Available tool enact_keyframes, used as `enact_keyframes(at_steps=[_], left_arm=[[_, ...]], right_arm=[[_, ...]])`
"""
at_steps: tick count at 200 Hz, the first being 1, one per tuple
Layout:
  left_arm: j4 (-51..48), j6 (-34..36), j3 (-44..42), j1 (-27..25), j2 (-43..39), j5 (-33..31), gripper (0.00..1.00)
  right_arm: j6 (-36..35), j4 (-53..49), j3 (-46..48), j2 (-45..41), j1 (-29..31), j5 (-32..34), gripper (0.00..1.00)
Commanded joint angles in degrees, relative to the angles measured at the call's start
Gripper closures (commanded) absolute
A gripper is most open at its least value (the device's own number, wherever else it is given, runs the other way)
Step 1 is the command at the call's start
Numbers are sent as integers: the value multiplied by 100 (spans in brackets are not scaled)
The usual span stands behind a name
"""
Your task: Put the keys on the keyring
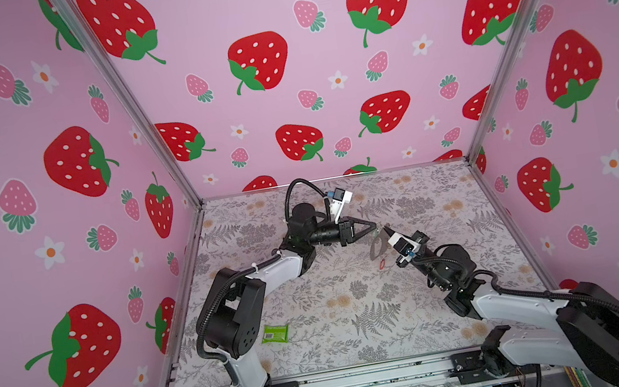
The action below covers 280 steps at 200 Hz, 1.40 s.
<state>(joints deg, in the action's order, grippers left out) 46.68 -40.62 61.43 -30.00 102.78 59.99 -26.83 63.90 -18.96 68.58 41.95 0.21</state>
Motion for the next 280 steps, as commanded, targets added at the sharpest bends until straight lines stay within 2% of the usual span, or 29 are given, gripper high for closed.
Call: enact_keyframes(at_steps=[1,99,143,158,174,195,209,225,248,258,280], left_arm=[[368,-148,37,-7,53,-76,100],[491,-275,31,10,118,-27,100],[-3,-109,291,35,225,271,100],[-369,85,399,63,216,399,95],[-653,235,450,124,168,471,71],[-703,439,345,257,32,465,48],[-1076,973,273,400,-149,399,38],[-1837,1986,251,570,-443,332,35],[-2957,3866,244,700,-925,168,41],[-3133,4571,175,709,-1117,146,42],[-3476,5763,173,707,-1305,247,50]], right_arm=[[94,462,33,39,85,14,100],[186,1041,178,97,147,-12,100],[234,1283,176,220,147,-11,100],[246,1421,176,286,144,-75,100],[269,1420,141,330,124,-183,100],[337,1442,117,394,87,-274,100],[416,1442,97,427,23,-426,100],[666,1400,21,475,-116,-728,100],[1083,1415,-118,628,-387,-1439,100],[1234,1440,-193,697,-460,-1652,100],[1532,1454,-397,874,-647,-2261,100]])
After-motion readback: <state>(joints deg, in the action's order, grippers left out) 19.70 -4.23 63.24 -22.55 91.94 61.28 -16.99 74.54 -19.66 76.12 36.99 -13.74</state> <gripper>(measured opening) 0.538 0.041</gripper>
